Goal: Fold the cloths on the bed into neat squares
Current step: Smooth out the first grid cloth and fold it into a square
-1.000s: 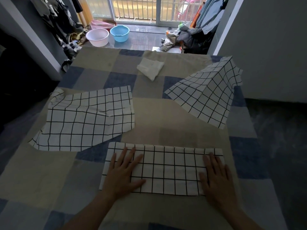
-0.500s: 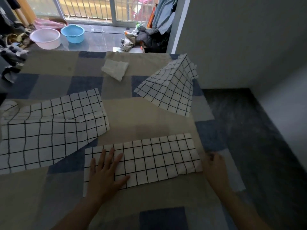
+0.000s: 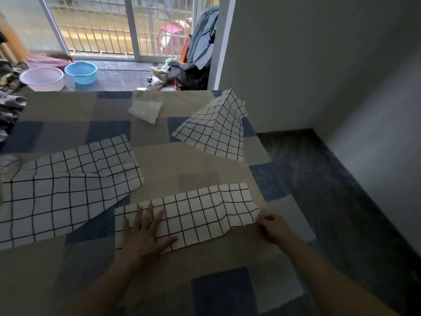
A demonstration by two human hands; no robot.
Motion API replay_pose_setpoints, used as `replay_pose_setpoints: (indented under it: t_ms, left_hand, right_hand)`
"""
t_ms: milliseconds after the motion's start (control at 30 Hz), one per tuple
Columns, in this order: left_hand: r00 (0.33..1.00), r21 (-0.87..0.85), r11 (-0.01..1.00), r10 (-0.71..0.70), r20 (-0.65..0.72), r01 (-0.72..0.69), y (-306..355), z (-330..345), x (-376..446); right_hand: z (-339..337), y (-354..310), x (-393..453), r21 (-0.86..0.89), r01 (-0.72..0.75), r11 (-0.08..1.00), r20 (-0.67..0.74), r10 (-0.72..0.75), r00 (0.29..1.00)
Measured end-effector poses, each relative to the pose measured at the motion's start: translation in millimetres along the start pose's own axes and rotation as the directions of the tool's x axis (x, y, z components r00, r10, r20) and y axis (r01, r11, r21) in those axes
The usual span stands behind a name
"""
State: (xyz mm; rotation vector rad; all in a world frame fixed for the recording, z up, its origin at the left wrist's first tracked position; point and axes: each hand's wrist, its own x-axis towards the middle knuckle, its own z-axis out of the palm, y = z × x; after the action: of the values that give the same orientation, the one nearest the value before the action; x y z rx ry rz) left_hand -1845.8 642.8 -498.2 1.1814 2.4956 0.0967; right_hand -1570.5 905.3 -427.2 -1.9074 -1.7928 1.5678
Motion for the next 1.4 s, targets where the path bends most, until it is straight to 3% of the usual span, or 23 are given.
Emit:
replay_pose_setpoints:
  t_ms: [233,300,400,600,767,900,1000,1100,1167,1233,1400]
  left_hand:
    - [0.962,0.079,0.997,-0.037,0.272,0.016,12,-30,1]
    - [0.959,0.096,0.995,-0.028,0.282,0.001,11,-31,2]
    - [0.96,0.124,0.992,-0.015,0.28,-0.021,10,-31,0]
    - [0.971,0.098,0.995,-0.001,0.239,-0.023,5,-24,1]
    - [0.988,0.081,0.996,0.015,0.152,-0.028,3,-14,-1]
    - [0.994,0.087,0.995,0.036,0.102,-0.045,1,-11,-2]
    - [0.996,0.082,0.993,0.085,-0.021,-0.083,-8,-4,-7]
    - [0.99,0.104,0.99,0.103,-0.092,-0.093,-26,1,-18]
    - [0.99,0.119,0.989,0.099,-0.1,-0.087,-30,2,-23]
    - [0.989,0.129,0.987,0.107,-0.101,-0.094,-27,3,-21]
    - [0.978,0.15,0.973,0.192,-0.081,-0.178,-13,3,-12]
  right_hand:
    - [9,-13,-4,0.257,-0.102,0.961,0.04,0.095,0.995]
    - [7,-15,3,0.199,-0.055,0.978,-0.038,0.064,0.997]
    - [-1,-15,12,-0.02,0.093,0.995,-0.252,-0.095,0.963]
    - [-5,-21,21,-0.216,0.133,0.967,-0.317,-0.199,0.927]
    - [-7,3,26,-0.389,0.036,0.92,-0.219,-0.13,0.967]
    - [-2,9,32,-0.464,0.029,0.885,-0.18,-0.126,0.976]
    - [-4,0,31,-0.509,0.043,0.86,-0.197,-0.165,0.966]
    - [-11,-4,21,-0.468,0.121,0.876,-0.202,-0.239,0.95]
    - [-10,-3,21,-0.424,0.215,0.88,-0.218,-0.33,0.919]
    - [5,-10,20,-0.495,0.344,0.798,-0.186,-0.485,0.855]
    - [99,-45,-23,-0.536,0.678,0.503,0.106,-0.756,0.645]
